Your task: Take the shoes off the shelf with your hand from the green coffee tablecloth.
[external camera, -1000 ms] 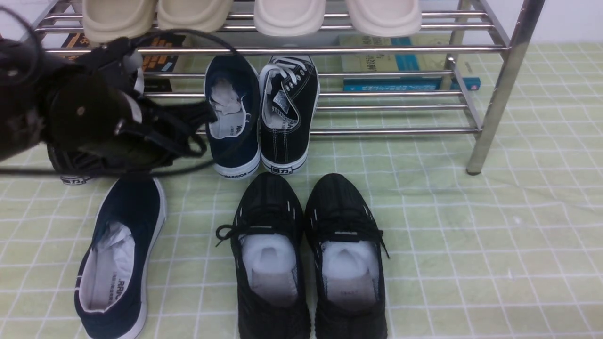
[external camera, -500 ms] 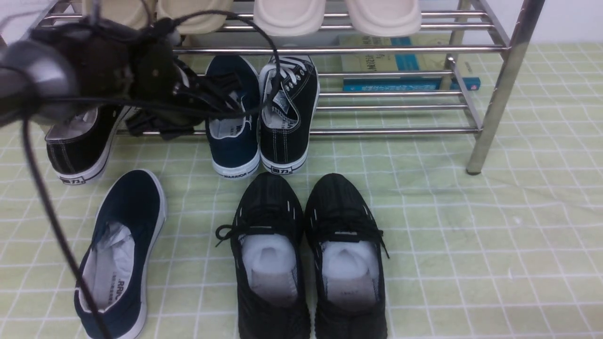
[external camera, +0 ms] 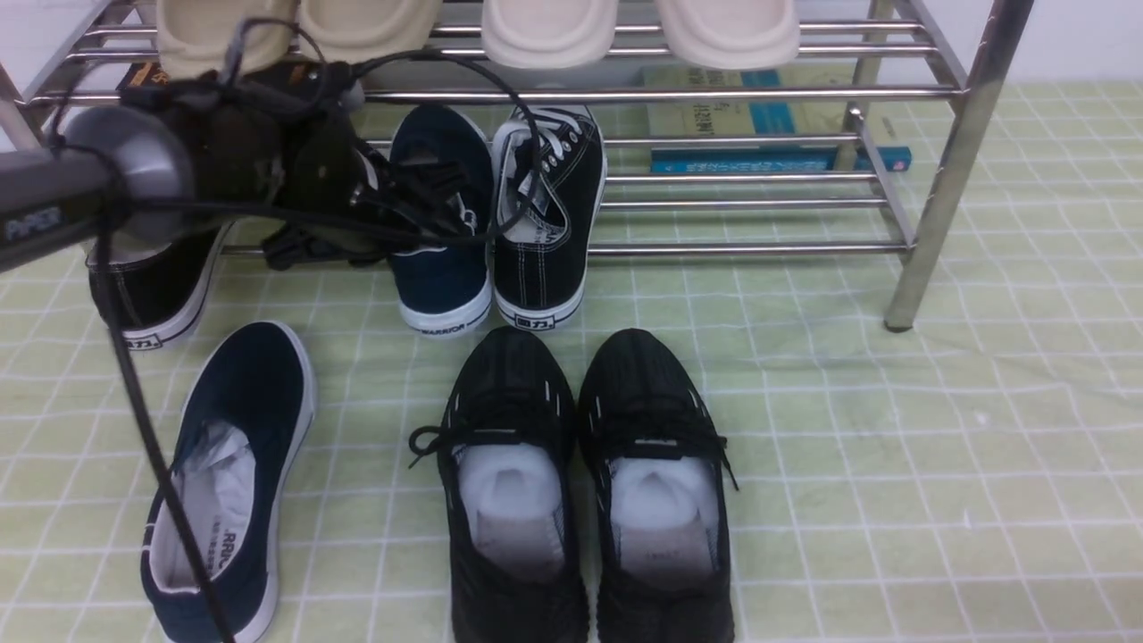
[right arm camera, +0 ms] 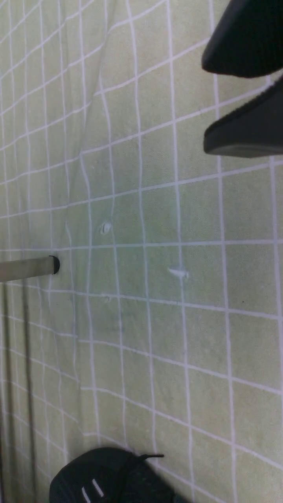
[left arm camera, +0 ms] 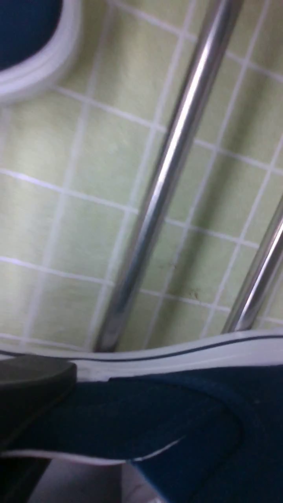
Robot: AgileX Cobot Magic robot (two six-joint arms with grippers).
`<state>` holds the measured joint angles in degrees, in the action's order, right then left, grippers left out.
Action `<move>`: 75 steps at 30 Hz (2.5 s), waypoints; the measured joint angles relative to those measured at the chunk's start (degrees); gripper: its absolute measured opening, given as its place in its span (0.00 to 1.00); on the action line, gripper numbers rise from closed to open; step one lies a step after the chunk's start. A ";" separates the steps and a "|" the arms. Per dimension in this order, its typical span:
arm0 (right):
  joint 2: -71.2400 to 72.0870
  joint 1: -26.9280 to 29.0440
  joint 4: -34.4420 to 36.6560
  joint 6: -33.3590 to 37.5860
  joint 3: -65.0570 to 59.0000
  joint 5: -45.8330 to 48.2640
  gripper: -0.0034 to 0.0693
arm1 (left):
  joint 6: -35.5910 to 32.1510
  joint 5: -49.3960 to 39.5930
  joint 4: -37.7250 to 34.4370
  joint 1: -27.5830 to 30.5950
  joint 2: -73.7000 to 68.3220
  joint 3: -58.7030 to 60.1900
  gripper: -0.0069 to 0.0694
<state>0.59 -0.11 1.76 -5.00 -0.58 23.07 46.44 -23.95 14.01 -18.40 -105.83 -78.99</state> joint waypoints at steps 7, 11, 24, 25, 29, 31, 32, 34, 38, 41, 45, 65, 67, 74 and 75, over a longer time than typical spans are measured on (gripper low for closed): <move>0.00 0.00 0.00 0.00 -0.04 0.00 0.38 | -2.86 -16.62 -0.41 -0.09 11.42 0.00 0.13; 0.00 0.00 -0.04 0.00 -0.04 0.00 0.38 | -4.75 -25.45 -0.41 -0.32 17.82 0.00 0.13; 0.00 0.00 -0.04 0.00 -0.04 0.00 0.38 | 4.95 -23.42 4.16 -8.20 24.07 19.00 0.13; 0.00 0.00 -0.04 0.00 -0.04 0.00 0.38 | 6.99 -21.93 5.58 -8.20 24.07 20.48 0.13; 0.00 0.00 -0.04 0.00 -0.04 0.00 0.38 | 13.30 -17.09 10.75 -8.20 24.07 26.12 0.13; 0.00 0.00 -0.04 0.00 -0.04 0.00 0.38 | 14.72 -16.17 11.71 -8.20 24.07 27.15 0.13; 0.00 0.00 -0.04 0.00 -0.04 0.00 0.38 | 16.26 -15.46 12.87 -8.20 24.07 28.29 0.13; 0.00 0.00 -0.04 0.00 -0.04 0.00 0.38 | 17.41 -14.78 13.90 -8.20 24.07 29.10 0.13; 0.00 0.00 -0.04 0.00 -0.04 0.00 0.38 | 19.28 -10.08 15.80 -8.20 24.07 32.24 0.13; 0.00 0.00 -0.04 0.00 -0.04 0.00 0.38 | 21.27 -6.49 16.01 -8.20 23.44 33.95 0.13; 0.00 0.00 -0.04 0.00 -0.04 0.00 0.38 | 23.06 -4.98 16.37 -8.25 21.59 34.49 0.13; 0.00 0.00 -0.04 0.00 -0.04 -0.04 0.38 | 20.94 -7.77 11.61 -8.27 25.20 34.49 0.64; 0.00 0.00 -0.04 0.00 -0.04 -0.04 0.38 | 20.13 -8.19 10.27 -8.27 28.65 34.49 0.70; 0.00 0.00 -0.04 0.00 -0.04 -0.04 0.38 | 18.19 -12.41 9.09 -8.27 38.71 31.31 0.69; 0.00 0.00 -0.04 0.00 -0.04 -0.04 0.38 | 16.95 -13.31 9.09 -8.27 40.73 30.17 0.65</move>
<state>0.59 -0.11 1.72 -5.00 -0.62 23.03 63.39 -37.26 23.10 -26.67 -65.09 -48.82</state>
